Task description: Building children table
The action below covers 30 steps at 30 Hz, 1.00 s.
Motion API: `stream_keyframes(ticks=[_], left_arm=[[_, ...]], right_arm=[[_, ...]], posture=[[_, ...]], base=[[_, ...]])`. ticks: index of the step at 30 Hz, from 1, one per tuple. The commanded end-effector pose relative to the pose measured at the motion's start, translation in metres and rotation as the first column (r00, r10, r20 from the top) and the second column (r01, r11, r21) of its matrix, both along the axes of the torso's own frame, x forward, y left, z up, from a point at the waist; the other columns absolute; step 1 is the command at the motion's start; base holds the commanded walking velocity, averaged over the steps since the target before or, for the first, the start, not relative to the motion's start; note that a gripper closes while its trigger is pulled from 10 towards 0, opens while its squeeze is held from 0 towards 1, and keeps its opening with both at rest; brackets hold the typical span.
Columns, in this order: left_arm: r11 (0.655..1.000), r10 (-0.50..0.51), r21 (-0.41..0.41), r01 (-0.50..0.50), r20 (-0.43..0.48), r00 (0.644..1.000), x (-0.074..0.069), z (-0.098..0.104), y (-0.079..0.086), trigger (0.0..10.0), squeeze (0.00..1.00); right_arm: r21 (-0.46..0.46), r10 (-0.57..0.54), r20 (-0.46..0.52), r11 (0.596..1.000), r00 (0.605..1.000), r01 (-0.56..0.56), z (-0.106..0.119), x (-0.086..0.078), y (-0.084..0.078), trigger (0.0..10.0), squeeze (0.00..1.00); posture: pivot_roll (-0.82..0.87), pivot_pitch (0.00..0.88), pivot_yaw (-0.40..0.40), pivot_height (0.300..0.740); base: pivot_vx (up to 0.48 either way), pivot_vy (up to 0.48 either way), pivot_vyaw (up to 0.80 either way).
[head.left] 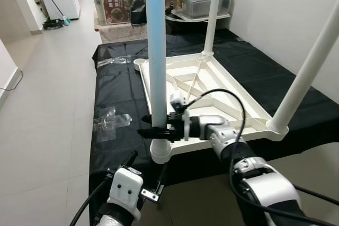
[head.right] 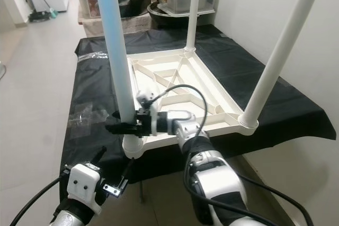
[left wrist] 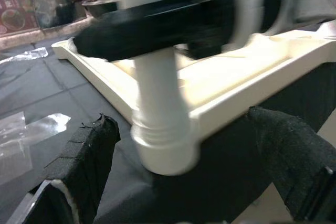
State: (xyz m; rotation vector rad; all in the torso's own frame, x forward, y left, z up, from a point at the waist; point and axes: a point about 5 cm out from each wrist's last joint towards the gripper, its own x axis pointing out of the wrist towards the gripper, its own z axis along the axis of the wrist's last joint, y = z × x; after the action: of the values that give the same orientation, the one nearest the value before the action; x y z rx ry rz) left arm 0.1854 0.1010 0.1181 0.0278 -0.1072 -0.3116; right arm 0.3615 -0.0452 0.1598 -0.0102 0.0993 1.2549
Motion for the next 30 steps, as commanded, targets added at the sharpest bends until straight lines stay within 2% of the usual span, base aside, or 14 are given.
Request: stream_keyframes(ticks=[1, 6, 9, 10, 12, 13, 15, 18, 20, 22, 23, 28, 29, 30], left_arm=[[1.0, 0.005, 0.005, -0.005, -0.015, 1.0, -0.001, -0.004, 0.0, 10.0, 0.0], [1.0, 0.004, 0.006, -0.004, -0.017, 1.0, -0.001, -0.004, 0.0, 10.0, 0.0], [1.0, 0.001, 0.007, -0.001, -0.019, 1.0, -0.001, -0.005, 0.0, 10.0, 0.0], [1.0, -0.001, 0.007, 0.001, -0.02, 1.0, -0.001, -0.005, 0.0, 10.0, 0.0], [1.0, -0.001, 0.007, 0.001, -0.02, 1.0, -0.001, -0.005, 0.0, 10.0, 0.0], [1.0, -0.002, 0.008, 0.002, -0.021, 1.0, -0.001, -0.006, 0.0, 10.0, 0.0], [1.0, -0.002, 0.01, 0.003, -0.021, 1.0, -0.001, -0.006, 0.0, 10.0, 0.0], [1.0, -0.002, 0.01, 0.003, -0.021, 1.0, -0.001, -0.006, 0.0, 10.0, 0.0], [1.0, -0.004, 0.011, 0.004, -0.021, 1.0, -0.002, -0.006, 0.0, 10.0, 0.0], [1.0, -0.004, 0.011, 0.005, -0.02, 1.0, -0.001, -0.006, -0.001, 10.0, 0.0], [1.0, -0.004, 0.011, 0.005, -0.021, 1.0, -0.002, -0.006, -0.001, 10.0, 0.0], [1.0, -0.006, 0.011, 0.006, -0.022, 1.0, -0.002, -0.007, -0.001, 10.0, 0.0], [1.0, -0.006, 0.011, 0.006, -0.022, 1.0, -0.002, -0.007, -0.001, 10.0, 0.0], [1.0, -0.006, 0.011, 0.006, -0.022, 1.0, -0.002, -0.007, -0.001, 10.0, 0.0]], right_arm=[[-0.052, -0.193, -0.002, 0.98, 0.981, 0.193, -0.012, 0.006, -0.006, 0.0, 0.0], [-0.073, -0.439, 0.005, 0.896, 0.898, 0.438, -0.016, 0.016, -0.021, 0.0, 0.0], [-0.073, -0.753, -0.017, 0.657, 0.658, 0.75, -0.023, 0.025, -0.048, 0.0, 0.0], [-0.069, -0.869, -0.045, 0.494, 0.492, 0.867, -0.027, 0.025, -0.062, 0.0, 0.0], [-0.069, -0.869, -0.045, 0.494, 0.492, 0.867, -0.027, 0.025, -0.062, 0.0, 0.0], [-0.046, -0.944, -0.084, 0.324, 0.32, 0.945, -0.03, 0.022, -0.073, 0.0, 0.0], [-0.036, -0.974, -0.152, 0.177, 0.169, 0.984, -0.038, 0.009, -0.067, 0.0, 0.0], [-0.036, -0.974, -0.152, 0.177, 0.169, 0.984, -0.038, 0.009, -0.067, 0.0, 0.0], [-0.015, -0.956, -0.173, 0.243, 0.236, 0.97, -0.039, 0.006, -0.042, 10.0, 0.0], [-0.007, -0.949, -0.172, 0.269, 0.263, 0.963, -0.038, 0.007, -0.038, 10.0, 0.0], [0.024, -0.936, -0.159, 0.315, 0.315, 0.949, -0.034, 0.008, -0.032, 10.0, 1.0], [0.098, -0.923, -0.112, 0.357, 0.367, 0.929, -0.02, 0.012, -0.028, 10.0, 1.0], [0.118, -0.906, -0.128, 0.39, 0.404, 0.913, -0.017, 0.012, -0.028, 10.0, 0.0], [0.133, -0.891, -0.142, 0.415, 0.431, 0.9, -0.016, 0.013, -0.027, 10.0, 0.0]], posture=[[0.07, 0.0, -0.015, 0.74], [0.06, 0.0, -0.011, 0.74], [0.06, 0.0, -0.006, 0.74], [0.05, 0.0, -0.005, 0.74], [0.05, 0.0, -0.005, 0.74], [0.05, 0.0, -0.006, 0.74], [0.05, 0.0, -0.006, 0.74], [0.05, 0.0, -0.006, 0.74], [0.06, 0.0, -0.007, 0.74], [0.06, 0.0, -0.007, 0.74], [0.06, 0.0, -0.01, 0.74], [0.06, 0.0, -0.01, 0.74], [0.06, 0.0, -0.01, 0.74], [0.06, 0.0, -0.01, 0.74]], base=[[0.0, 0.0, 0.0], [0.0, 0.0, 0.0], [0.0, 0.0, 0.0], [0.0, 0.0, 0.0], [0.0, 0.0, 0.0], [0.0, 0.0, 0.0], [0.0, 0.0, 0.0], [0.0, 0.0, 0.0], [0.0, 0.0, 0.0], [0.0, 0.0, 0.0], [0.0, 0.0, 0.0], [0.0, 0.0, 0.0], [0.0, 0.0, 0.0], [0.0, 0.0, 0.0]])
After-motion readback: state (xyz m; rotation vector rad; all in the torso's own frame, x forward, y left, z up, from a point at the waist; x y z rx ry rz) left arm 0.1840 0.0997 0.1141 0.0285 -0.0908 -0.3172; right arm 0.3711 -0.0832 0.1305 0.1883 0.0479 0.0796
